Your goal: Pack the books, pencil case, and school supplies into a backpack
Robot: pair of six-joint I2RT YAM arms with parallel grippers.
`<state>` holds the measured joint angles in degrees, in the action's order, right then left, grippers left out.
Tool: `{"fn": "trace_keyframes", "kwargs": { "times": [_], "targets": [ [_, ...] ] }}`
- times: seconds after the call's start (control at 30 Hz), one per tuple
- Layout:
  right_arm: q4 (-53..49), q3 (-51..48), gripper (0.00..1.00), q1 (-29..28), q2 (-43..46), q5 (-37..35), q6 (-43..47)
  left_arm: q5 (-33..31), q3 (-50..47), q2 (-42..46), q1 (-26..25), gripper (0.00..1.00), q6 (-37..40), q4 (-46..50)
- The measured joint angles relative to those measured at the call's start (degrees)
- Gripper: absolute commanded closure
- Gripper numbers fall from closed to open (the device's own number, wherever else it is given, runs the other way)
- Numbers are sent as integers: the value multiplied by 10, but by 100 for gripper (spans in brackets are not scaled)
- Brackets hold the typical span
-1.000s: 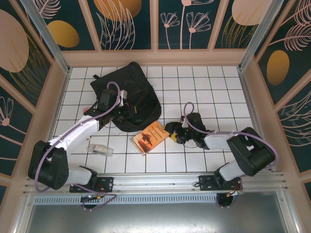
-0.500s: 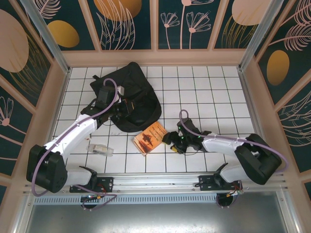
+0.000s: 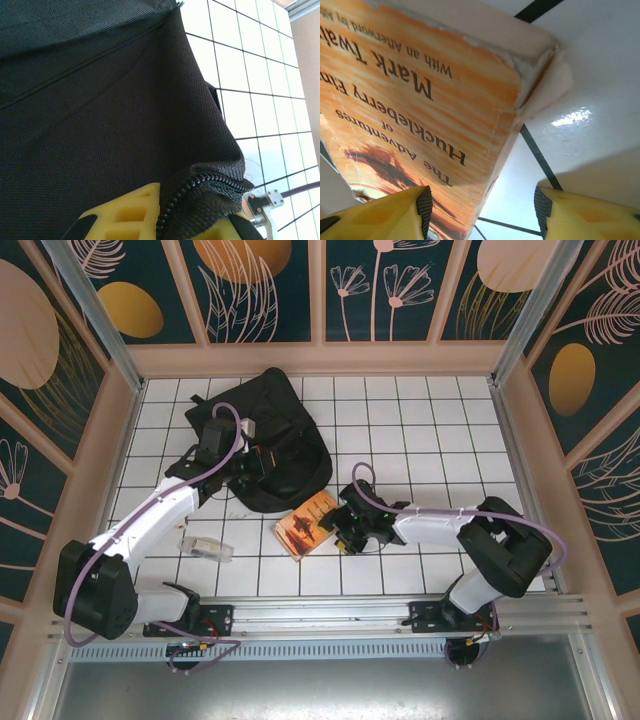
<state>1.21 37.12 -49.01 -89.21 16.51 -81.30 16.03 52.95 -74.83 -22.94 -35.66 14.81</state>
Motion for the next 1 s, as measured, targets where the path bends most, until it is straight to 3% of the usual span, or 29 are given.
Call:
{"fn": "trace_keyframes", "kwargs": {
  "times": [0.33,0.5,0.73,1.0],
  "targets": [
    [-28,55,35,-2,-46,7,-11,38,-64,17,0,100,-28,-39],
    [12,38,33,-2,-41,14,1,46,-67,17,0,100,-37,-48],
    [172,-16,32,-7,-31,18,28,45,-69,18,1,100,-51,-61],
    [370,-71,32,-30,-13,-55,76,30,-69,18,5,100,-52,-62]
  ]
}}
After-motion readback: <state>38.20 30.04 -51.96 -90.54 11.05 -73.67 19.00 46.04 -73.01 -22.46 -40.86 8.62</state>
